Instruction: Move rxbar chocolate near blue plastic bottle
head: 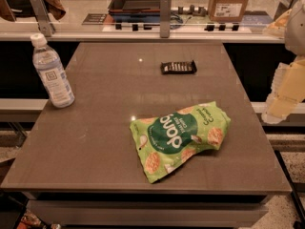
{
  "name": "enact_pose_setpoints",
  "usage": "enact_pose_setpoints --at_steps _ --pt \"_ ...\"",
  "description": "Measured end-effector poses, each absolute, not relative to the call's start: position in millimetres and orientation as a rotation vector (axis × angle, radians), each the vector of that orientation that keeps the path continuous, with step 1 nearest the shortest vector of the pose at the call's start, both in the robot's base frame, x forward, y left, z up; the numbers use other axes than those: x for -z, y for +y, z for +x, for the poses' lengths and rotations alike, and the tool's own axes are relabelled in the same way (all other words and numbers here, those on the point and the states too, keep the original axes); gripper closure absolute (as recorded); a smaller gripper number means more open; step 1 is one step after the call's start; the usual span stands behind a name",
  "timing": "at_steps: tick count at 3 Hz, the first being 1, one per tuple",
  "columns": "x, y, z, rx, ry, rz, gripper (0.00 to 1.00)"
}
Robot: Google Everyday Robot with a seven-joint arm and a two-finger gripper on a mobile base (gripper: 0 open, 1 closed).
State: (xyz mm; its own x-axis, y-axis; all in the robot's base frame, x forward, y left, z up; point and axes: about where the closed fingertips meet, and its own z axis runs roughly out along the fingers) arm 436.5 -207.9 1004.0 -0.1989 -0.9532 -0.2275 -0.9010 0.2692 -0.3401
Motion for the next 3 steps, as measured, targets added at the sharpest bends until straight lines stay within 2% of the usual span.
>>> enact_pose_setpoints --at_steps 2,3 --pt "-1005.8 -210.6 445.2 0.145 2.126 -1.665 0.0" --pt "-1005.4 -219.6 470.1 0.071 2.062 -1.62 0.0"
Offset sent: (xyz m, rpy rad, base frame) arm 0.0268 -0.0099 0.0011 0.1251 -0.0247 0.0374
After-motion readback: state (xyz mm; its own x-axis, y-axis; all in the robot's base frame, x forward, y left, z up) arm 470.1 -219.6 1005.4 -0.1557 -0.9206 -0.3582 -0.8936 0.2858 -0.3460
